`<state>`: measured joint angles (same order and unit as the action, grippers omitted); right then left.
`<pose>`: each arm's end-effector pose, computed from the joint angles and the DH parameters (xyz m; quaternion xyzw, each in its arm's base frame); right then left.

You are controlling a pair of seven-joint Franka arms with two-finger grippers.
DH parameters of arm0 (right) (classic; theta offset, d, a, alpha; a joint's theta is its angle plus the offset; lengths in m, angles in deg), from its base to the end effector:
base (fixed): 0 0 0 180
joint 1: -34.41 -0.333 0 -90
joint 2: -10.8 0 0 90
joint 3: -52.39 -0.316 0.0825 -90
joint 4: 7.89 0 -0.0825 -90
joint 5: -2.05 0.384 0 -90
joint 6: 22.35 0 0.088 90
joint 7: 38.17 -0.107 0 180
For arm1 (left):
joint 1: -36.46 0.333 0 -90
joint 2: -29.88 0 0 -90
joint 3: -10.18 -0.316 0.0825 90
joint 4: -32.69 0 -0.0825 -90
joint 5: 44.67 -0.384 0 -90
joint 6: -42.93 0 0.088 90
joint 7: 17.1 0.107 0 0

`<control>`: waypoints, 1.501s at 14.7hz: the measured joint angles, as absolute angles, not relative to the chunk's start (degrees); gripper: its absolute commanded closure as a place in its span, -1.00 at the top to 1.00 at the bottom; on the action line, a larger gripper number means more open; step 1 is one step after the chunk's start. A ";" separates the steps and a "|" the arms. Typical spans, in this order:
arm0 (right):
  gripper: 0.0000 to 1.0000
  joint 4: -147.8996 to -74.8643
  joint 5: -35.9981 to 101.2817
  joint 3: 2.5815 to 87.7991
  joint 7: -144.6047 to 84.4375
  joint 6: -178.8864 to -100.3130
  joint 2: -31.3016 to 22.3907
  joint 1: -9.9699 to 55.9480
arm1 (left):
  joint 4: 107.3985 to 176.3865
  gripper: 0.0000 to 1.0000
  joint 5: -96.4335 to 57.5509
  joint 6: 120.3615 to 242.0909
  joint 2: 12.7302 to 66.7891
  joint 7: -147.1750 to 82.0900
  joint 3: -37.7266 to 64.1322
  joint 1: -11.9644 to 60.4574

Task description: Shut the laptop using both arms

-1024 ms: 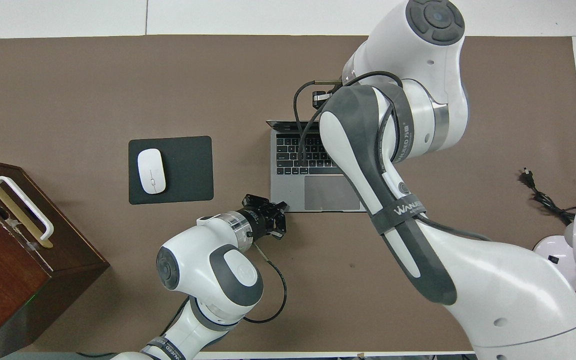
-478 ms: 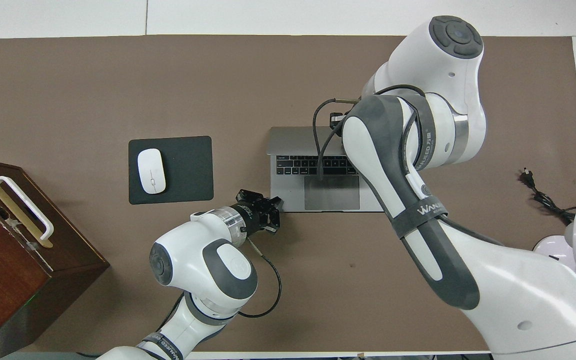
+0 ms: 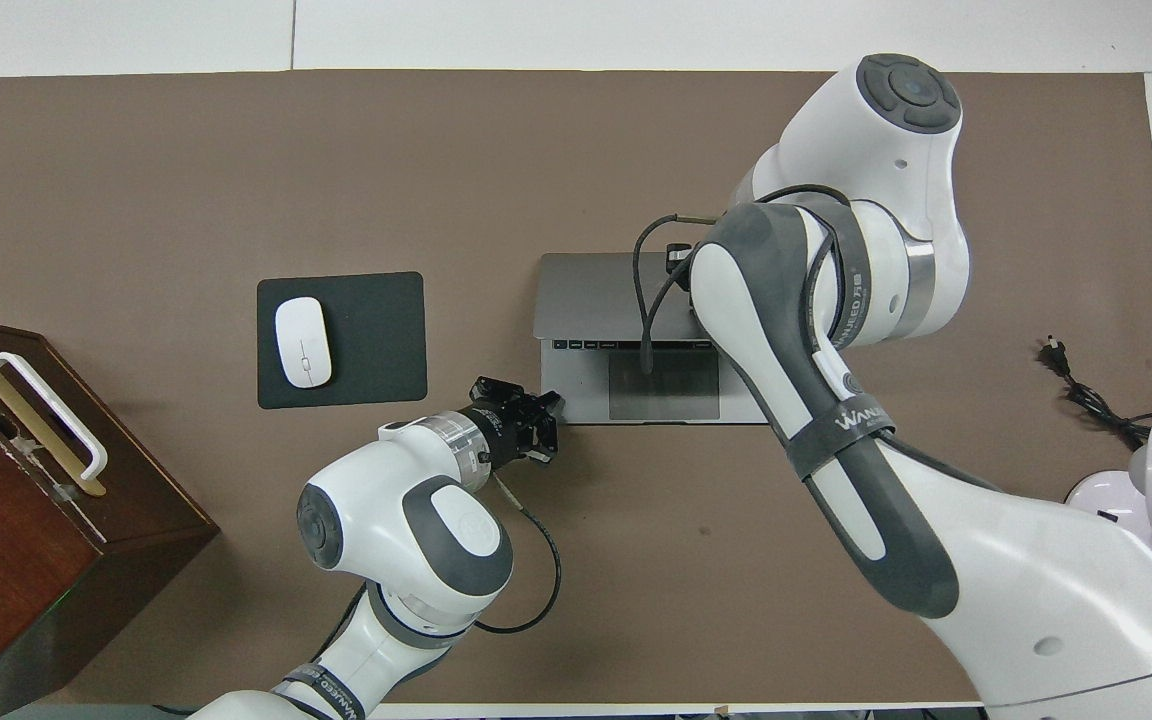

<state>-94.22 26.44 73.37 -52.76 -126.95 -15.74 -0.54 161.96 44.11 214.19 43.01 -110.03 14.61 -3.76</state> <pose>0.6347 0.2298 0.4055 -0.9895 0.0572 0.0823 0.1039 0.4236 -0.3190 0.2737 0.3648 0.8706 -0.1997 0.2630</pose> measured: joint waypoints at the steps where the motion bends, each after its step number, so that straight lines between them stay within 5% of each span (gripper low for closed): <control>1: -1.00 -94.50 26.44 73.37 -52.76 -126.95 -15.71 -0.55 | 161.96 -1.00 44.12 214.19 43.01 -109.99 14.62 -3.75; 22: -1.00 -101.21 26.44 73.36 -52.76 -126.97 -15.19 -0.63 | 161.98 -1.00 44.55 214.20 43.01 -107.31 14.67 -3.75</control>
<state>-101.21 26.44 73.36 -52.76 -126.97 -15.19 -0.63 161.98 44.55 214.20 43.01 -107.31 14.67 -3.75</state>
